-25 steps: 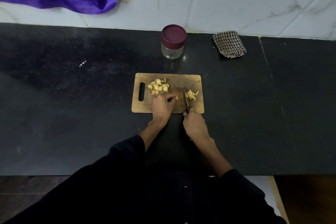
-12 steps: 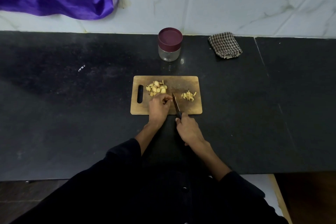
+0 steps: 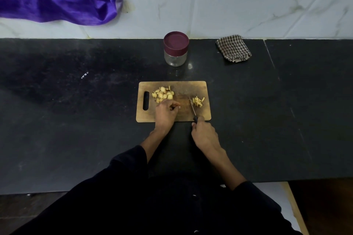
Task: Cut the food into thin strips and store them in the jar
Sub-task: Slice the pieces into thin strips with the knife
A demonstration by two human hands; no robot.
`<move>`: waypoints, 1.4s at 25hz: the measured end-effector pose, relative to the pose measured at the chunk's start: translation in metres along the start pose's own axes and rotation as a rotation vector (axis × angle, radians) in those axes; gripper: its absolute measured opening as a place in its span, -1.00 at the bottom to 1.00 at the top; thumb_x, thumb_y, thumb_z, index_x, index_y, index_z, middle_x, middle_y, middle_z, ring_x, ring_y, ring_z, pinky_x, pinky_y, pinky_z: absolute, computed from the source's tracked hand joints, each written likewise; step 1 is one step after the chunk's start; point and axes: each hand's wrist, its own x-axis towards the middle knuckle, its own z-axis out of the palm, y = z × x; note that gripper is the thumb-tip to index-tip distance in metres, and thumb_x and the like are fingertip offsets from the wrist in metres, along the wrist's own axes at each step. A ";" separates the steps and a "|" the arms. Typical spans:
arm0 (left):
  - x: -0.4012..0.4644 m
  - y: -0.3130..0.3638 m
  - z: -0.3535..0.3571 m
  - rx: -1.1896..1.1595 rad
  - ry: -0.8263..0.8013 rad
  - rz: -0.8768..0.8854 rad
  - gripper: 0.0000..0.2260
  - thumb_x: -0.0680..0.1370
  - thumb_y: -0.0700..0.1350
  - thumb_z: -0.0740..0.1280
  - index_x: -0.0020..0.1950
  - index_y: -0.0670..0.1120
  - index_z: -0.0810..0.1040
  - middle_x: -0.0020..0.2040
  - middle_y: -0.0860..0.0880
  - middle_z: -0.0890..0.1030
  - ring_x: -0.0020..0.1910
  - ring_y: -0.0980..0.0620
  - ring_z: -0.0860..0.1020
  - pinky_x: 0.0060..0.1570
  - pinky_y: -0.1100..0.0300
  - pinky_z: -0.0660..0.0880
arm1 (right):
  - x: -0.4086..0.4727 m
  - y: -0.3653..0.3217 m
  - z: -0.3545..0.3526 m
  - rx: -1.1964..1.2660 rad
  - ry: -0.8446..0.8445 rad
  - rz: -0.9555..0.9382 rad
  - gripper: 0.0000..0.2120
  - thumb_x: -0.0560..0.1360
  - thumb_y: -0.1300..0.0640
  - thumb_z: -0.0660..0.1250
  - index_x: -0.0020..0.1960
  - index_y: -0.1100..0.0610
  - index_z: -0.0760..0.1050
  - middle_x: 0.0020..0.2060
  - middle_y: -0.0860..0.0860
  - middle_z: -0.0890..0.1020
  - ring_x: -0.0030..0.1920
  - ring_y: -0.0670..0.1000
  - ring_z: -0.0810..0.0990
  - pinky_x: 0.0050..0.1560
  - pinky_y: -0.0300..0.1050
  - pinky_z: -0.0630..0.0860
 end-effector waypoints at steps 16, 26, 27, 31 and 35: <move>-0.015 -0.023 -0.041 -0.389 0.125 -0.263 -0.86 0.53 -0.20 0.36 0.04 0.00 0.59 0.00 0.01 0.61 -0.10 0.03 0.62 -0.23 0.14 0.63 | 0.001 0.004 -0.007 0.076 0.088 -0.088 -0.72 0.65 0.05 0.19 0.30 0.16 0.42 0.03 0.14 0.63 0.03 0.17 0.63 0.04 0.13 0.58; -0.006 0.024 -0.024 0.157 -0.142 0.180 -0.66 0.57 -0.23 0.25 0.31 0.04 0.51 0.21 0.01 0.41 -0.05 0.11 0.48 -0.11 0.34 0.44 | -0.002 0.008 -0.014 0.063 0.133 -0.101 -0.65 0.65 -0.01 0.19 0.37 0.12 0.38 0.23 0.10 0.48 0.14 0.08 0.55 0.03 -0.05 0.47; -0.004 0.026 -0.020 0.202 -0.188 0.194 -0.65 0.57 -0.24 0.23 0.31 0.04 0.51 0.25 -0.02 0.39 -0.01 0.07 0.50 -0.08 0.24 0.49 | -0.003 0.009 -0.014 0.072 0.135 -0.104 -0.65 0.65 -0.01 0.20 0.37 0.12 0.38 0.23 0.09 0.48 0.14 0.08 0.56 0.04 -0.05 0.48; -0.001 0.031 -0.013 0.390 -0.307 0.271 -0.64 0.58 -0.19 0.23 0.36 0.04 0.46 0.33 -0.06 0.32 0.06 -0.02 0.54 -0.04 0.13 0.55 | -0.003 0.013 -0.013 0.100 0.137 -0.090 -0.65 0.65 -0.02 0.20 0.36 0.11 0.39 0.22 0.09 0.49 0.12 0.07 0.56 0.08 0.01 0.54; 0.001 0.037 -0.012 0.530 -0.380 0.352 -0.55 0.56 -0.17 0.26 0.44 0.08 0.34 0.37 -0.09 0.25 0.12 -0.04 0.50 -0.11 0.19 0.48 | -0.002 0.015 -0.013 0.104 0.120 -0.087 -0.67 0.65 -0.01 0.18 0.35 0.11 0.41 0.18 0.08 0.50 0.11 0.05 0.55 0.09 0.01 0.53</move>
